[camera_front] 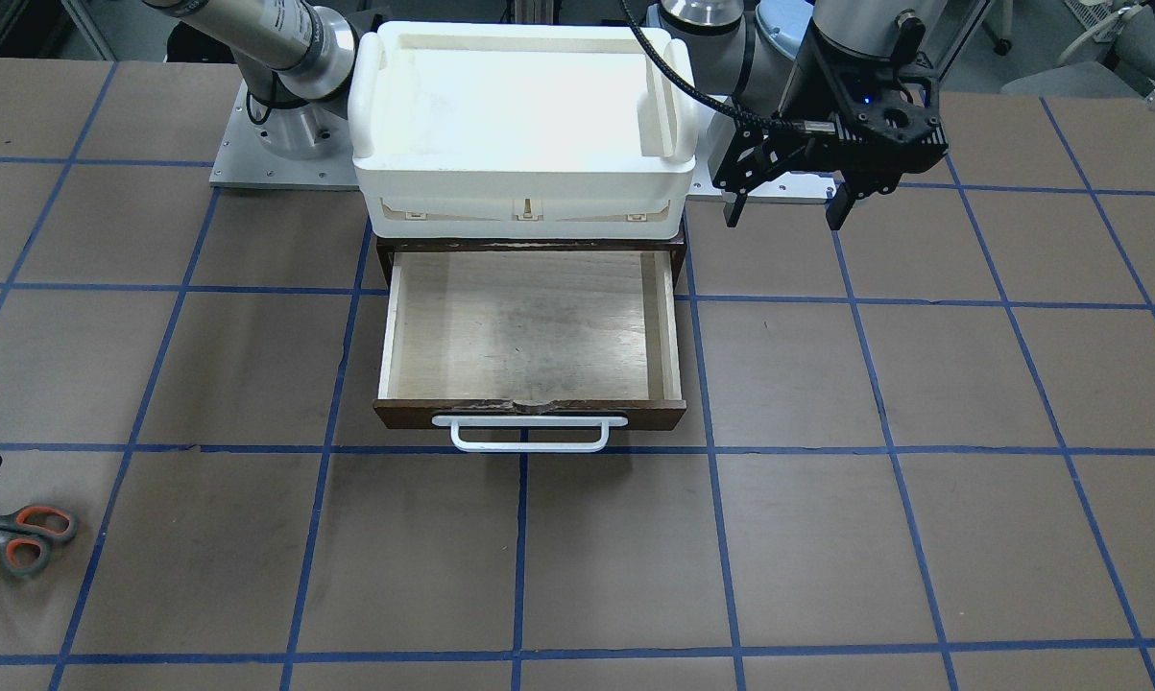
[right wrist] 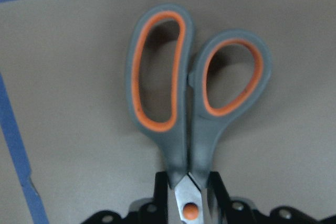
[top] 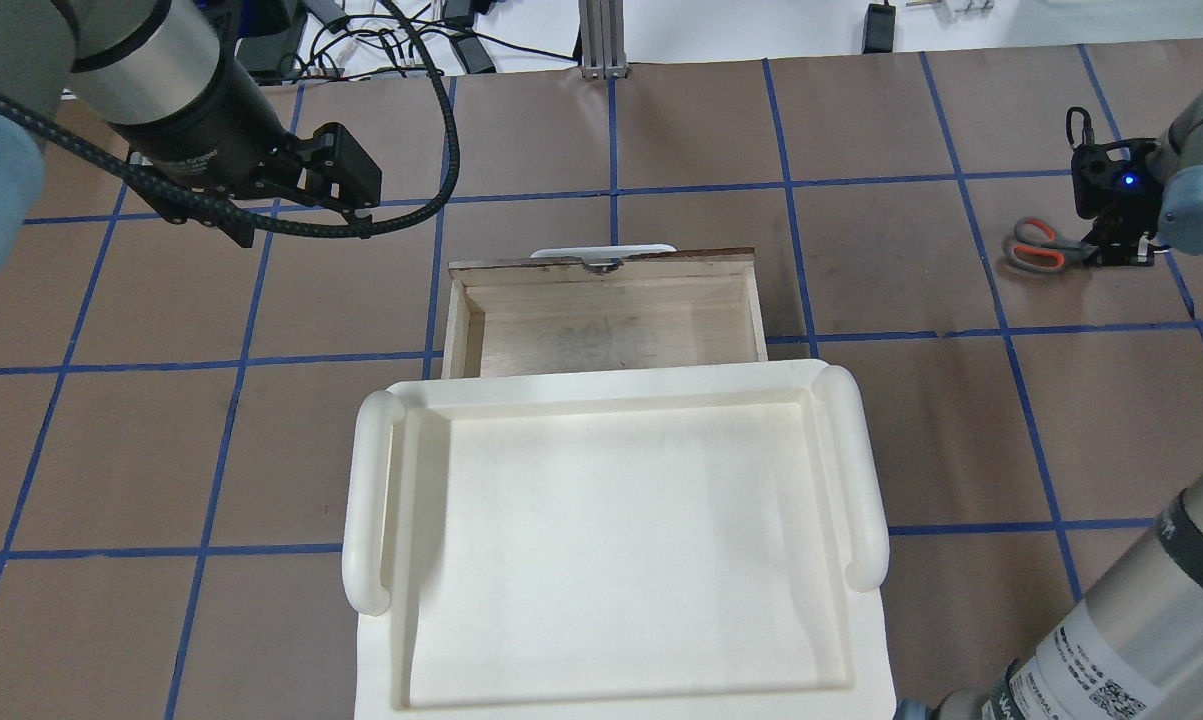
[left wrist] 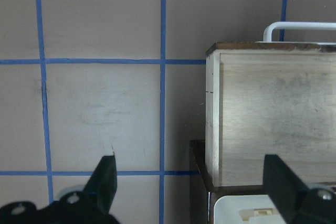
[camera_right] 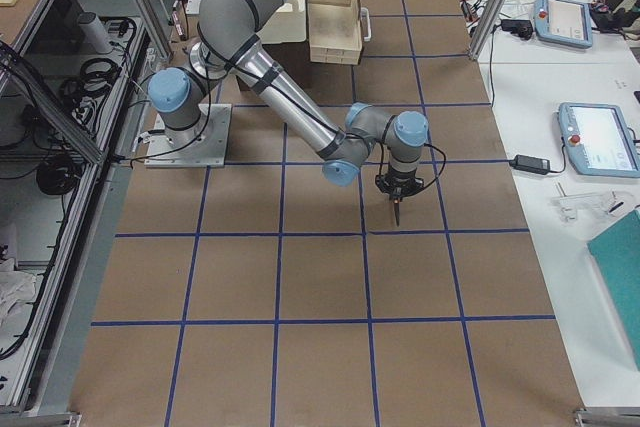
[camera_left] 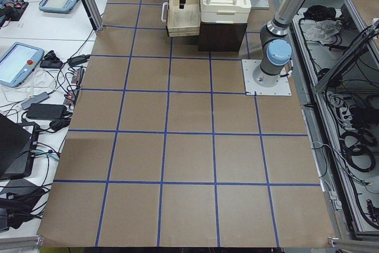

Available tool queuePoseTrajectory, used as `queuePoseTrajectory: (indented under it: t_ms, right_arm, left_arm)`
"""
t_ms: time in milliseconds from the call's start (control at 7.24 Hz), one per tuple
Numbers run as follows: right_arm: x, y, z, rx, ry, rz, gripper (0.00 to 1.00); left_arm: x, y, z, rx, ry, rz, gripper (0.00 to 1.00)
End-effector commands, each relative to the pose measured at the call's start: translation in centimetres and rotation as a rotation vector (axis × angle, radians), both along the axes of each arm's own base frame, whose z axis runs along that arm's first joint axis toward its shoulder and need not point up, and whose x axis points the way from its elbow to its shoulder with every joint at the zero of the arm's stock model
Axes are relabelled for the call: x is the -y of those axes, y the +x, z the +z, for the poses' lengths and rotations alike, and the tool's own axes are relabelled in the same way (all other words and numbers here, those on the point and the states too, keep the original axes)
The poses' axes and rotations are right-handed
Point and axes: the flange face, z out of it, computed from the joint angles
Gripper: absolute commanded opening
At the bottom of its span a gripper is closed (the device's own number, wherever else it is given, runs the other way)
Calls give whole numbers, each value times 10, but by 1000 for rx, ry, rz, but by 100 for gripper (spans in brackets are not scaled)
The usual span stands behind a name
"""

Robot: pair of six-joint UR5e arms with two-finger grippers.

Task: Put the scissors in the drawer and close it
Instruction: 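Lift the scissors and carry them with the right gripper over the open drawer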

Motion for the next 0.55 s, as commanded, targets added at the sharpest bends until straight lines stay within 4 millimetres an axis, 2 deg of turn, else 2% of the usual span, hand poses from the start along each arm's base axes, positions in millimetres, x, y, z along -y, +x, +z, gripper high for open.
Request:
queuePoseTrajectory:
  t_ms: [0,138,414]
  right_arm:
    - [-3,25,70,-40,-61,17,0]
    - [-10,44,106,-40,-74,16,0]
    - [-26,104,169,-25,-79,-7,0]
  left_arm:
    - [0,0,0,0,-1,0,100]
    - [-1,-1,0,0,1,-1,100]
    - [-1,-1,0,0,-1,-1,100]
